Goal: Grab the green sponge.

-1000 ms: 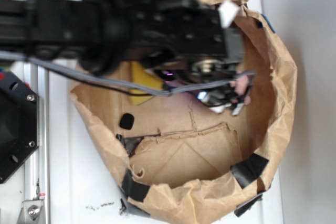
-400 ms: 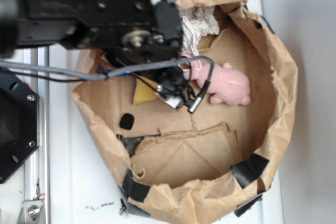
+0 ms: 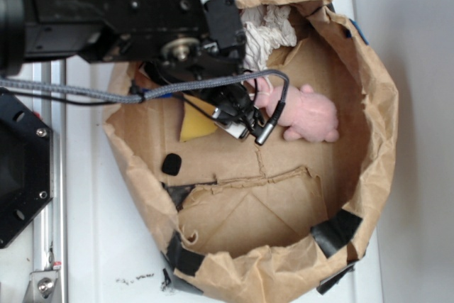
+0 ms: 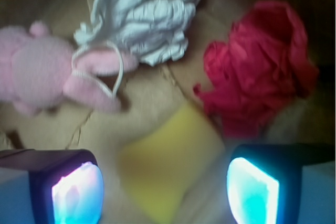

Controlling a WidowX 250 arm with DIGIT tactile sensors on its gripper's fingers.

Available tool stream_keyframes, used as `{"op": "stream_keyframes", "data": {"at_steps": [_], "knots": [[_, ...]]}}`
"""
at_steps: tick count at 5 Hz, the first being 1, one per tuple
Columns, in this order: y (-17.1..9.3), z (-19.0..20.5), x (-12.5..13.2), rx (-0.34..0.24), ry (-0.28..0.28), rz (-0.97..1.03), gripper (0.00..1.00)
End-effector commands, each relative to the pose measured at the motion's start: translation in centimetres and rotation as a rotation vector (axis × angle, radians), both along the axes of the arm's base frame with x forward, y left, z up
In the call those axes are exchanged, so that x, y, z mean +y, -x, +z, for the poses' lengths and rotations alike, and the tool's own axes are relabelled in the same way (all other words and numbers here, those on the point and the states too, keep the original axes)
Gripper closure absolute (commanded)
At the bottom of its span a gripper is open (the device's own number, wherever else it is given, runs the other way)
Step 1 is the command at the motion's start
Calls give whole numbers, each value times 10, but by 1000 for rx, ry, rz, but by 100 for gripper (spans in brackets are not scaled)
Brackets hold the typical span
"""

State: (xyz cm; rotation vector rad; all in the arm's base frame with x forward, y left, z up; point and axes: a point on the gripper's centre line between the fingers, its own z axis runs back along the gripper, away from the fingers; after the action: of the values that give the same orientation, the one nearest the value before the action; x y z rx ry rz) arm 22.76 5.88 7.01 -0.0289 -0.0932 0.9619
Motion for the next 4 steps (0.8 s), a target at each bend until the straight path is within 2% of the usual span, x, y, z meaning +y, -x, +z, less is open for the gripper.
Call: {"op": "stream_keyframes", "data": {"at_steps": [1, 2, 3, 4], "knots": [[-8, -34, 4, -73, 43, 23, 0], [-21, -48, 1, -56, 43, 19, 0], [-25, -49, 1, -54, 28, 31, 100], [-29, -47, 1, -64, 10, 38, 100]]}}
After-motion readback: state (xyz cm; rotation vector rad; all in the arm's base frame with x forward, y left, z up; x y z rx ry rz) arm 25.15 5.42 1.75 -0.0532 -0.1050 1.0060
